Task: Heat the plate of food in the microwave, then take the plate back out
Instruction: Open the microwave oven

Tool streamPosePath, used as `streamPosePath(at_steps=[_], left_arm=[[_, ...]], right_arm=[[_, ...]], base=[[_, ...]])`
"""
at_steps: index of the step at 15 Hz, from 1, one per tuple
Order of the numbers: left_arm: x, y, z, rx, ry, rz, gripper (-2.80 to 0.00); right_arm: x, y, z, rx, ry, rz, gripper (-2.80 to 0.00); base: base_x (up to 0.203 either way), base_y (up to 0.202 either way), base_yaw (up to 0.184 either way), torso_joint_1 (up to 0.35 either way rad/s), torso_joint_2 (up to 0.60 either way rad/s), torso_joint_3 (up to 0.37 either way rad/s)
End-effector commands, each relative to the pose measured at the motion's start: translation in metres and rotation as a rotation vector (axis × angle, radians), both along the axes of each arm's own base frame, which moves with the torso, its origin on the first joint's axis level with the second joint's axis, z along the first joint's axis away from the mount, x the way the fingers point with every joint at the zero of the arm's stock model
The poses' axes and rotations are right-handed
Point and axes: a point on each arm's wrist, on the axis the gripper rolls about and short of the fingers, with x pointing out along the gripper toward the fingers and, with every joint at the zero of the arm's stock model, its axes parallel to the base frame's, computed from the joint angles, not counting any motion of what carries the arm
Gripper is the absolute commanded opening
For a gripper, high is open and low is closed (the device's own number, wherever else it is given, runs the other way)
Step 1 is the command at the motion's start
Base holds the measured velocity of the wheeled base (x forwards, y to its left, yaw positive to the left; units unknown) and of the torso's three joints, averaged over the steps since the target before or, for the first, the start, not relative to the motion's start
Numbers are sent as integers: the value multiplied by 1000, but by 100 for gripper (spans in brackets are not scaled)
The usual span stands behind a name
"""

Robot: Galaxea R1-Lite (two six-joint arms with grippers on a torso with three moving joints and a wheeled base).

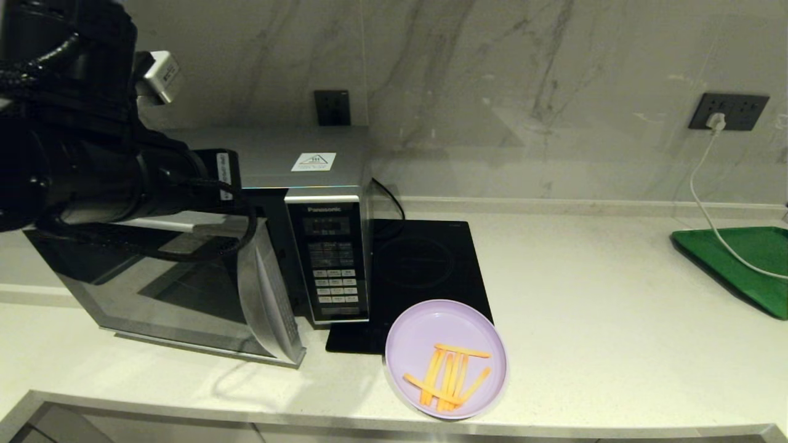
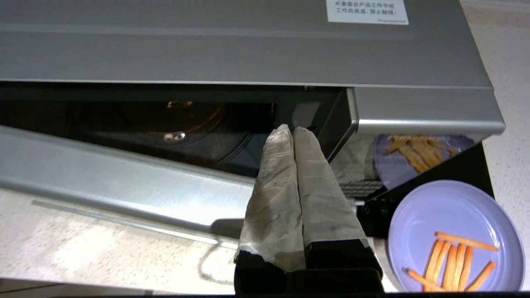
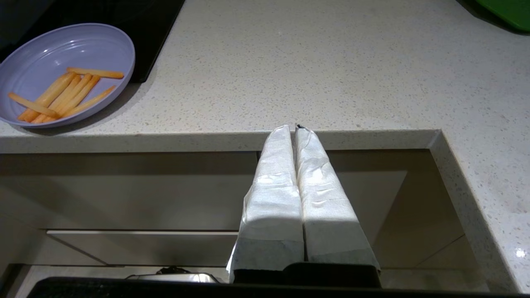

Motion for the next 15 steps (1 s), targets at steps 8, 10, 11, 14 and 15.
streamPosePath(at_steps=[8,10,11,14,15], left_arm=[[21,-11,-23,21,55,9,-280],[20,-11,-25,20,63,14,-280],[20,-10,-27,14,68,19,-280],[17,-9,-29,3,74,29,-280],[14,-7,-28,1,71,29,-280]], right_arm=[[0,0,0,0,3,1,-280],[0,0,0,0,4,1,-280],[0,0,0,0,4,1,-280],[0,0,0,0,4,1,-280],[0,0,0,0,2,1,-280]], base=[[0,0,0,0,0,0],[0,0,0,0,0,0],[0,0,0,0,0,0],[0,0,0,0,0,0],[0,0,0,0,0,0]])
